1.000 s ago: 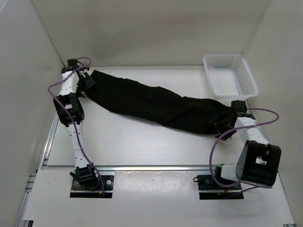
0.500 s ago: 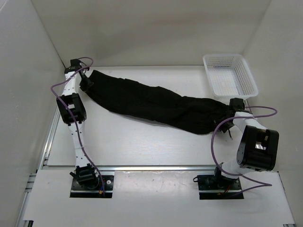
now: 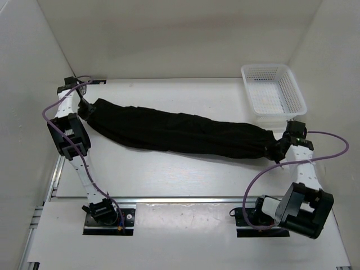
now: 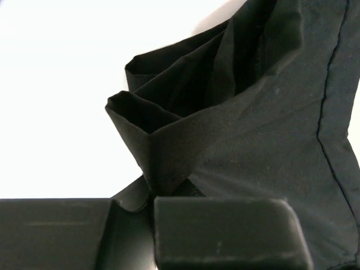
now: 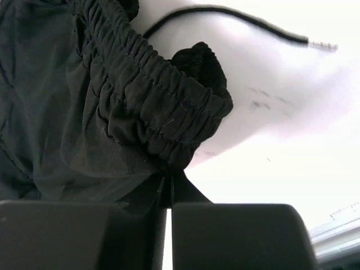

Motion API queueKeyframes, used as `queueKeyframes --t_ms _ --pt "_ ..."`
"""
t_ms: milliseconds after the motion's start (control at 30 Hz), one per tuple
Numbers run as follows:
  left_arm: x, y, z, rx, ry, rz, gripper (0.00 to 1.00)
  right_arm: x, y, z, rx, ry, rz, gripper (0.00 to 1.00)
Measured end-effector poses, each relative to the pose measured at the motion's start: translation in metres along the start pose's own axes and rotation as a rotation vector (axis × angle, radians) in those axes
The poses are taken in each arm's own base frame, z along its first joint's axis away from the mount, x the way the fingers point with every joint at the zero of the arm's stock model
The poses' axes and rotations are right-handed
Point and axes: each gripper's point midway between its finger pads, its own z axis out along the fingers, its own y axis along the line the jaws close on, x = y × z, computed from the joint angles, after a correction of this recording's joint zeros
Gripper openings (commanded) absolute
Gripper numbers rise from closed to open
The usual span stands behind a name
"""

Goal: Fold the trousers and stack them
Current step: Fold the trousers

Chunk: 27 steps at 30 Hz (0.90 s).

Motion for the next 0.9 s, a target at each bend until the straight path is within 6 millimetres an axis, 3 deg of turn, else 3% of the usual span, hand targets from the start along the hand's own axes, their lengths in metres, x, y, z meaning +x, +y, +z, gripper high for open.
queueKeyframes --t_ms 67,133,167,200,233,267,300,333,467,533,600,667,733,900 --pt "0.007 0.009 -0.004 -0.027 0.003 -0.002 0.10 0.007 -0.009 -0.005 0.020 0.008 0.005 0.06" --pt "0.015 0.017 -0.005 -0.052 0.005 -0.001 0.10 0.013 -0.016 -0.012 0.035 0.008 0.009 0.24" --pt "0.019 0.021 -0.005 -0.062 0.009 0.000 0.16 0.015 -0.020 -0.016 0.041 0.005 0.013 0.43" --pt "0.024 0.025 -0.007 -0.074 0.014 0.001 0.22 0.016 -0.023 -0.022 0.046 -0.006 0.016 0.78" --pt "0.029 0.029 -0.008 -0.085 0.017 0.003 0.34 0.015 -0.025 -0.027 0.047 -0.023 0.015 0.86" --pt "0.032 0.033 -0.011 -0.096 0.020 0.001 0.72 0.015 -0.028 -0.033 0.048 -0.040 0.005 0.92" --pt "0.035 0.037 -0.014 -0.106 0.020 0.007 0.87 0.015 -0.031 -0.038 0.052 -0.054 0.002 0.96" --pt "0.035 0.040 -0.017 -0.117 0.015 0.003 1.00 0.016 -0.034 -0.042 0.057 -0.063 -0.001 0.96" --pt "0.028 0.044 -0.038 -0.135 -0.036 -0.013 1.00 0.012 -0.035 -0.061 0.065 -0.090 -0.019 0.97" --pt "0.021 0.047 -0.052 -0.140 -0.071 -0.026 0.79 0.002 -0.025 -0.076 0.040 -0.119 -0.028 0.97" --pt "0.012 0.045 -0.067 -0.132 -0.115 -0.041 0.71 -0.012 -0.010 -0.092 -0.006 -0.165 -0.041 0.97" --pt "0.003 0.042 -0.077 -0.124 -0.148 -0.047 0.77 -0.022 0.004 -0.102 -0.048 -0.185 -0.058 0.97" --pt "-0.005 0.038 -0.082 -0.110 -0.173 -0.054 0.92 -0.026 0.015 -0.104 -0.086 -0.183 -0.075 0.97" --pt "-0.007 0.032 -0.076 -0.087 -0.163 -0.072 0.97 -0.018 0.025 -0.090 -0.118 -0.091 -0.113 0.97"
